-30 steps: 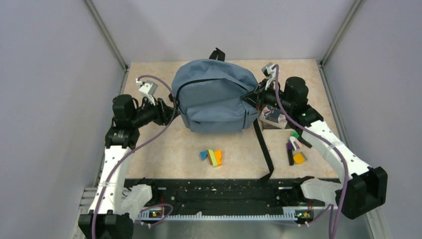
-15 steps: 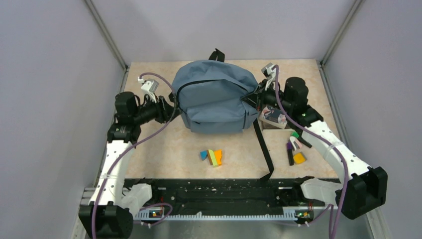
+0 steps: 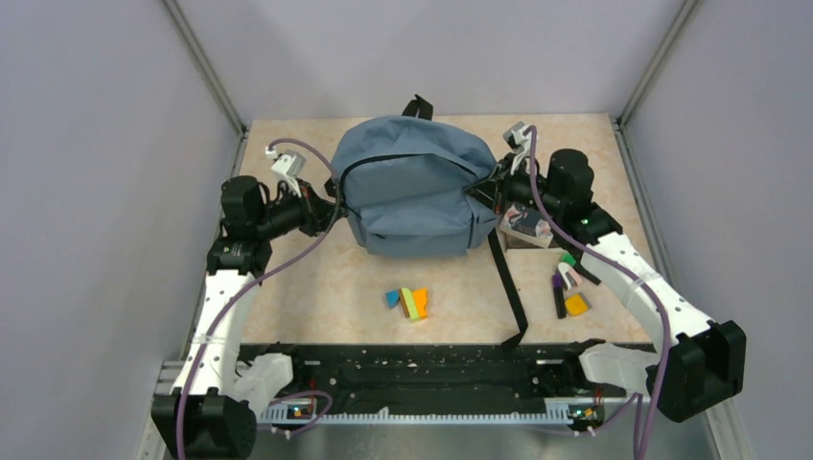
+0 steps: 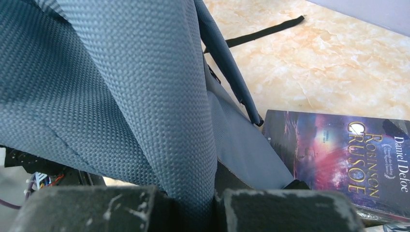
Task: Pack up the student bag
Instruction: Unzip the student bag at the center of the board.
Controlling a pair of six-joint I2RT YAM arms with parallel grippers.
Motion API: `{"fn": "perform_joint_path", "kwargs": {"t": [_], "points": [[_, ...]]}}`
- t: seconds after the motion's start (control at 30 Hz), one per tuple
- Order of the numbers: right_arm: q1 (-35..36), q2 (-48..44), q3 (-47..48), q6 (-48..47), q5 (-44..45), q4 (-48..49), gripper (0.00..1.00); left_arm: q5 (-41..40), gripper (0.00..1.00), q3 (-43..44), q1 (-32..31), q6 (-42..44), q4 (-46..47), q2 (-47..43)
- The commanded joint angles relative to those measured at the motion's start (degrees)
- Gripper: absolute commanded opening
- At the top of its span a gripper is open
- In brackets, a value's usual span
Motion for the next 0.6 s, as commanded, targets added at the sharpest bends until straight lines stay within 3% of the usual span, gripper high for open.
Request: {"fn": "perform_joint_path", "kwargs": {"t": [0.0,0.23,0.57], "points": [[-0.4,-2.1,0.9,0.6,-1.6,6.1,0.0,-1.2,0.0,0.5,-0.1,1.5,2.1,-1.2],[-0.4,-2.2,1.3,-0.7,0.8,4.3,0.0,-4.4,0.0,0.1,-0.1,2.2,2.2,-3.4],[-0.4,-0.2,1.8,-2.0,3.5,2.8,0.0,3.4,0.0,-0.8,-0.1,2.4,3.9,-6.1]]}}
